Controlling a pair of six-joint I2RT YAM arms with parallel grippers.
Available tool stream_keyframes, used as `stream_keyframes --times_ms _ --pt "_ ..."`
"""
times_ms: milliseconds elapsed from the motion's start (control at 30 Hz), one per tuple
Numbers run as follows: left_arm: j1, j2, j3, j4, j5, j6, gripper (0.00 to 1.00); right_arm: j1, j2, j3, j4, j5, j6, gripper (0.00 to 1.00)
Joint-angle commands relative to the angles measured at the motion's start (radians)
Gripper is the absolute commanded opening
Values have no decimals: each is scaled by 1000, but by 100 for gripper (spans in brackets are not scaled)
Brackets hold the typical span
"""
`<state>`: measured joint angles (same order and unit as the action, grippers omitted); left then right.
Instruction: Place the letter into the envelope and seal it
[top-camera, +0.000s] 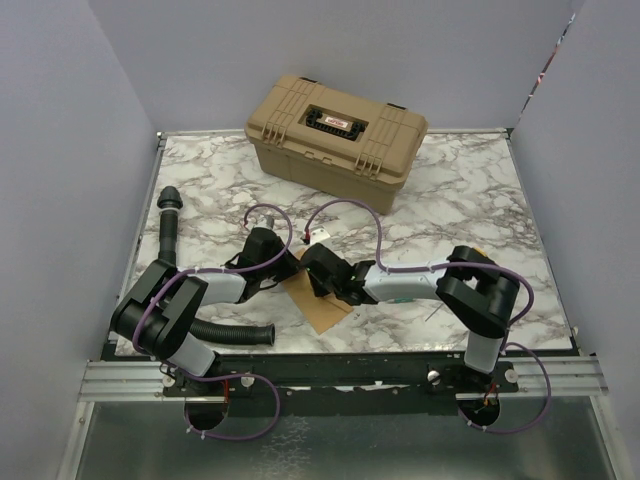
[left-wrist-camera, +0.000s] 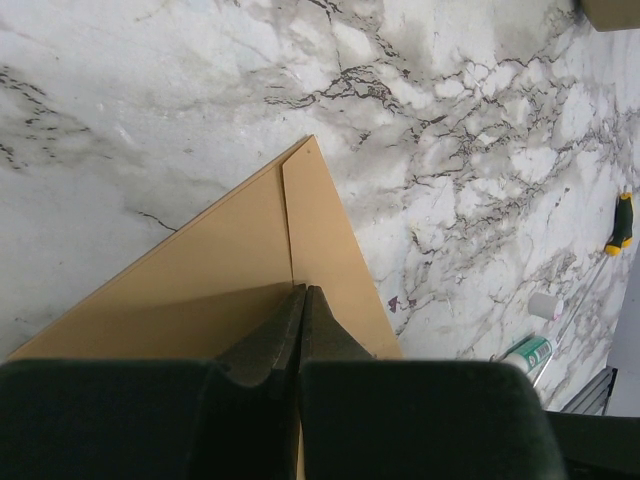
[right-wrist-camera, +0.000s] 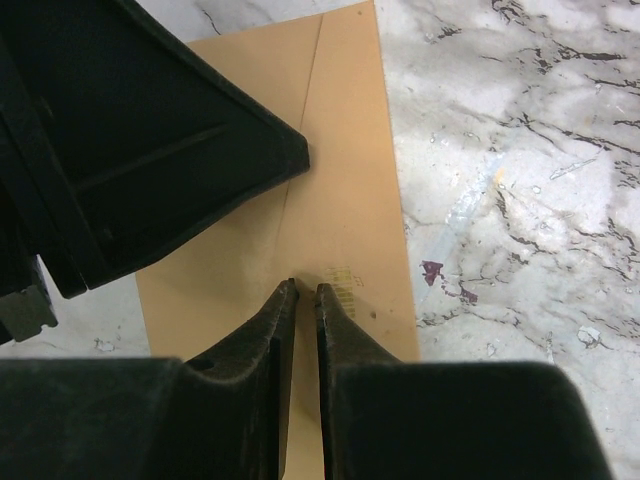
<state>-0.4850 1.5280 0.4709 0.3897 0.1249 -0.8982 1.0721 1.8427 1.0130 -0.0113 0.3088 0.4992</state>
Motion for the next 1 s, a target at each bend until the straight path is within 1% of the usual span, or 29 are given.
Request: stream_keyframes --times_ms 0,167,433,800,967 --pt "12 46 -32 -130 -41 27 0 38 94 -46 -173 -93 -40 15" --pt "12 66 -18 -129 -30 28 0 49 76 -78 -182 -142 -97 15" --pt "13 107 7 -130 -20 35 0 59 55 -117 -221 -166 -105 16" --pt "13 128 18 -132 -19 38 0 65 23 -126 -323 -129 -63 19" --pt "13 132 21 -137 -20 41 0 65 6 -145 -369 -104 -9 16"
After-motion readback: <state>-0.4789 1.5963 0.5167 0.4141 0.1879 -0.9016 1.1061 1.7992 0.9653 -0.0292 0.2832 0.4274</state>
